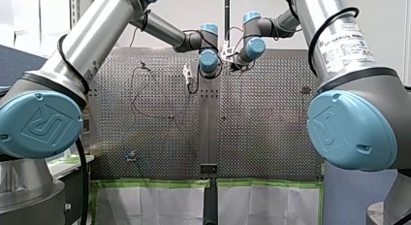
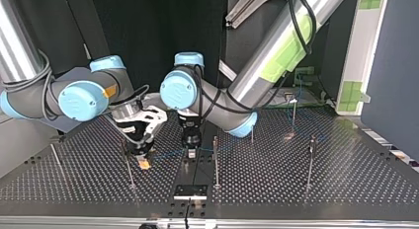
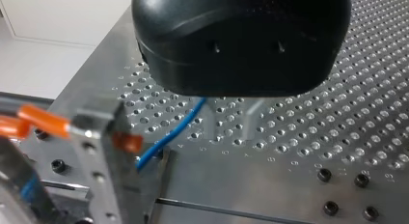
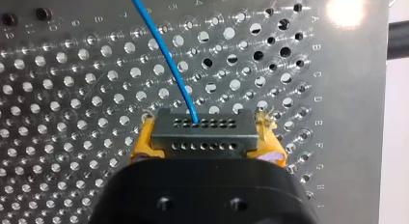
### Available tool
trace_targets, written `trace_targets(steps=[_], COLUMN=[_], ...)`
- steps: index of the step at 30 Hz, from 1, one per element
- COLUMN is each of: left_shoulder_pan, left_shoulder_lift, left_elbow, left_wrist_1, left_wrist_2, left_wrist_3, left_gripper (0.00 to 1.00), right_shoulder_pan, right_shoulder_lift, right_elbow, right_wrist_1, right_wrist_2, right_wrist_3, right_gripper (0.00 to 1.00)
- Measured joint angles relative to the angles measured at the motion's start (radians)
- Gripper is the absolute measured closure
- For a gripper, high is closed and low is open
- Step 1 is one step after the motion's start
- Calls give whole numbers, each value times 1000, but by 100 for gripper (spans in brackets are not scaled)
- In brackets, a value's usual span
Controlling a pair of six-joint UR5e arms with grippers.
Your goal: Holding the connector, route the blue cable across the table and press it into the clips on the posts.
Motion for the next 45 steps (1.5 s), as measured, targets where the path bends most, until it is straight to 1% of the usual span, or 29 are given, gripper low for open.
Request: trace_targets(steps=[7, 11, 15, 20, 25, 31, 36, 42, 44, 45], left_shoulder_pan=[-7, -11, -13, -15, -16, -18, -19, -26, -32, -35], left_shoulder_lift=[1, 1, 6, 20, 25, 27, 30, 30, 30, 30], left_elbow=[-8, -26, -52, -97, -133, -184, -226, -276, -293, -301], left_wrist_1=[-5, -7, -2, 33, 68, 121, 162, 212, 229, 237], left_wrist_2=[-52, -84, -102, -100, -99, -99, -95, -80, -79, -79], left_wrist_3=[-12, -19, -28, -44, -47, -48, -49, -47, -46, -46], left_gripper=[100, 100, 100, 100, 100, 100, 100, 100, 100, 100], right_shoulder_pan=[5, 7, 8, 11, 11, 11, 3, -7, -8, -8], right_shoulder_lift=[0, 0, 0, 0, -2, -5, -26, -49, -51, -51], right_elbow=[6, 21, 42, 69, 105, 156, 193, 244, 259, 270], right_wrist_1=[0, -1, -1, -1, -2, -2, -5, -29, -41, -50], right_wrist_2=[0, 1, 1, 0, 0, 1, 3, 10, 12, 13], right_wrist_3=[-1, -2, -3, -3, -6, -23, -38, -47, -45, -41], right_gripper=[100, 100, 100, 100, 100, 100, 100, 100, 100, 100])
